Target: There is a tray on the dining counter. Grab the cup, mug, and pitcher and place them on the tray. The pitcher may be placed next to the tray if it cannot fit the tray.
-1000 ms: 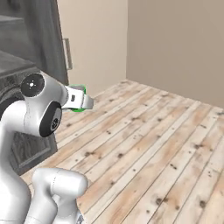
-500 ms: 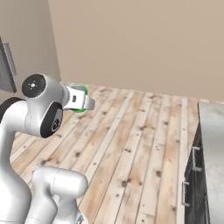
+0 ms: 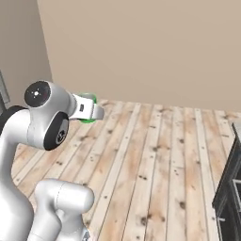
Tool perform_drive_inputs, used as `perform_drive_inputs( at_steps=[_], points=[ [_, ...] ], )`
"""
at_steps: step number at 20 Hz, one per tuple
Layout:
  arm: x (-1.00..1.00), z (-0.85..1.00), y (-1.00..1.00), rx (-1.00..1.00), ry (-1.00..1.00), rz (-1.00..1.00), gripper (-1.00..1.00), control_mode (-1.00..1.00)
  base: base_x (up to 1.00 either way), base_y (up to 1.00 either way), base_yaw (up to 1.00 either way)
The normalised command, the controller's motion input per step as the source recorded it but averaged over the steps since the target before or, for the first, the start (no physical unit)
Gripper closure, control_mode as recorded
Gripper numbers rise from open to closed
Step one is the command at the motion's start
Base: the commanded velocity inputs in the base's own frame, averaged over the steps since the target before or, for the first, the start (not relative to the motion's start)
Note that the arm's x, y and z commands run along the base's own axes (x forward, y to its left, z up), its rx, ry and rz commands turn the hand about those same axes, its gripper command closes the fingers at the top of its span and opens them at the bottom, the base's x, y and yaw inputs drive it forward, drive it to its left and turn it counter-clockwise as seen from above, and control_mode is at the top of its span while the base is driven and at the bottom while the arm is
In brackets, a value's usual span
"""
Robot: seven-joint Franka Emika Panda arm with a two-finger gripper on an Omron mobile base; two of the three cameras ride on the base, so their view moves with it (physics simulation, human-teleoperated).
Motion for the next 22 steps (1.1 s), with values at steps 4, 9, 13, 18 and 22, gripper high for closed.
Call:
perform_drive_inputs(
  at_steps=[4,9,13,18,22],
  points=[
    [0.00,0.00,0.00,0.00,0.00,0.00,1.00,1.00,1.00,0.00,-0.04],
    [0.00,0.00,0.00,0.00,0.00,0.00,1.00,1.00,1.00,0.00,-0.14],
    [0.00,0.00,0.00,0.00,0.00,0.00,1.00,1.00,0.94,0.00,-0.35],
    [0.00,0.00,0.00,0.00,0.00,0.00,1.00,1.00,0.88,0.02,-0.48],
    [0.00,0.00,0.00,0.00,0.00,0.00,1.00,1.00,0.84,0.08,-0.52]
  ],
)
